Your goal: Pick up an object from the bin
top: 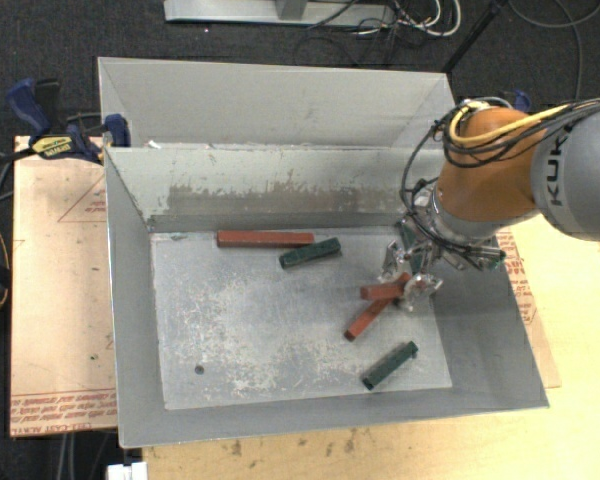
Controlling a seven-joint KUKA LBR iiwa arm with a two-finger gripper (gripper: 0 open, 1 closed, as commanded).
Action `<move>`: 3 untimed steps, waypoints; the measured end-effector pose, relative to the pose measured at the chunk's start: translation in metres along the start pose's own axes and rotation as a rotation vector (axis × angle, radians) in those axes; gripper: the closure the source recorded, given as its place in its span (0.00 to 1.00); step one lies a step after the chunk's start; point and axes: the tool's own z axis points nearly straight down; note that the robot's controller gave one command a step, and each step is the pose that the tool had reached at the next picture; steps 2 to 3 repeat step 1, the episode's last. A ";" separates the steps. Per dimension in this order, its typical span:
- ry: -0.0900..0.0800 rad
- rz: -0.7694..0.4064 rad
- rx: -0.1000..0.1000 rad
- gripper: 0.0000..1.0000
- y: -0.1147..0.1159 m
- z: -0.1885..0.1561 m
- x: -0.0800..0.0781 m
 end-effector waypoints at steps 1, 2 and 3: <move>0.009 0.047 -0.001 1.00 0.011 -0.149 -0.028; 0.009 0.047 -0.001 1.00 0.011 -0.149 -0.028; 0.009 0.047 -0.001 1.00 0.011 -0.149 -0.028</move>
Offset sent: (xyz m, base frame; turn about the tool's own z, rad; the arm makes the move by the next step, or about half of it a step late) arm 0.0000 0.0000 0.0000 0.0000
